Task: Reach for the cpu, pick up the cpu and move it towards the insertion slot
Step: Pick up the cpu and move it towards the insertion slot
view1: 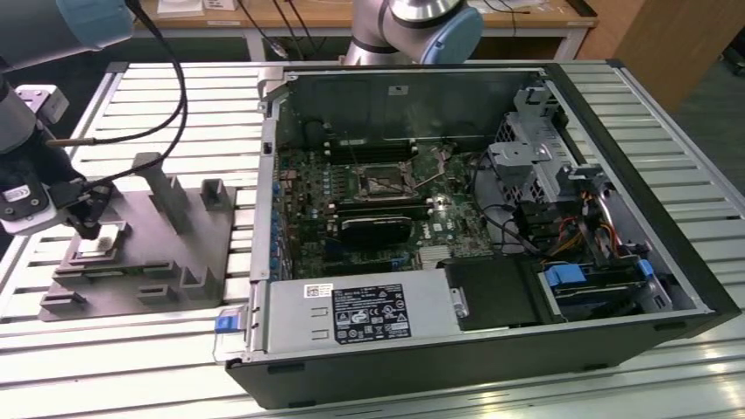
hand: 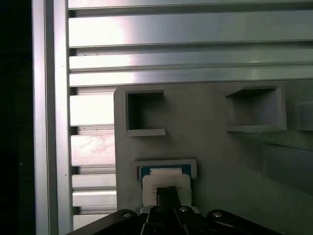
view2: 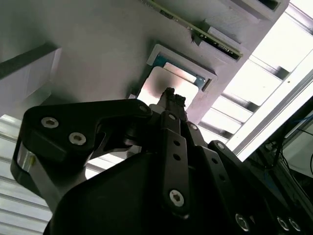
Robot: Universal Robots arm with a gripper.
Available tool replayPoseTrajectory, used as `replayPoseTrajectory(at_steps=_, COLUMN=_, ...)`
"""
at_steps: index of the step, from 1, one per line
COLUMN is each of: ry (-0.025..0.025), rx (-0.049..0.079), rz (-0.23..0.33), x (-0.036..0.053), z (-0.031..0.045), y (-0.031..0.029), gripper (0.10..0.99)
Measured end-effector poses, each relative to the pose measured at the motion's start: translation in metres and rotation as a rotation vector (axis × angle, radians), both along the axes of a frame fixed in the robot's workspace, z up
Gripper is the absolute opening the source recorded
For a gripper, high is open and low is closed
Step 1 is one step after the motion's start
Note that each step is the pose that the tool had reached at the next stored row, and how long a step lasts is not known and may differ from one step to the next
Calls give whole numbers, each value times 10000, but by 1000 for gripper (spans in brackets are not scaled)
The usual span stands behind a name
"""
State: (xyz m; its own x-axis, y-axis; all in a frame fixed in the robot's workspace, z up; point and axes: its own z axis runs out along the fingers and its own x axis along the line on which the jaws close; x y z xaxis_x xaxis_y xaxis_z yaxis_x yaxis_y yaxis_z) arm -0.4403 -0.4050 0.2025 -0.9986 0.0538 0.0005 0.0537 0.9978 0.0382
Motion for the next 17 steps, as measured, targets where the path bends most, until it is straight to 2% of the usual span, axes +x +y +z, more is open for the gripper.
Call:
replayPoseTrajectory(at_steps=10, ry=0, rx=0, rz=0, x=0, z=-22, y=-8, gripper=114)
replayPoseTrajectory(at_steps=11, ry=0, rx=0, rz=0, x=0, z=-22, y=-8, gripper=169)
replayPoseTrajectory(at_steps=12, ry=-1, rx=0, rz=0, x=0, z=-22, y=-8, gripper=169)
replayPoseTrajectory(at_steps=13, ry=0, rx=0, rz=-1, x=0, z=-22, y=-7, gripper=231)
replayPoseTrajectory(at_steps=14, ry=-1, rx=0, rz=0, x=0, z=-23, y=-8, gripper=231)
replayPoseTrajectory(at_steps=16, ry=0, rx=0, rz=0, x=0, z=-23, y=-8, gripper=353)
replayPoseTrajectory(at_steps=17, ry=-1, rx=0, rz=0, x=0, z=-23, y=-7, gripper=353)
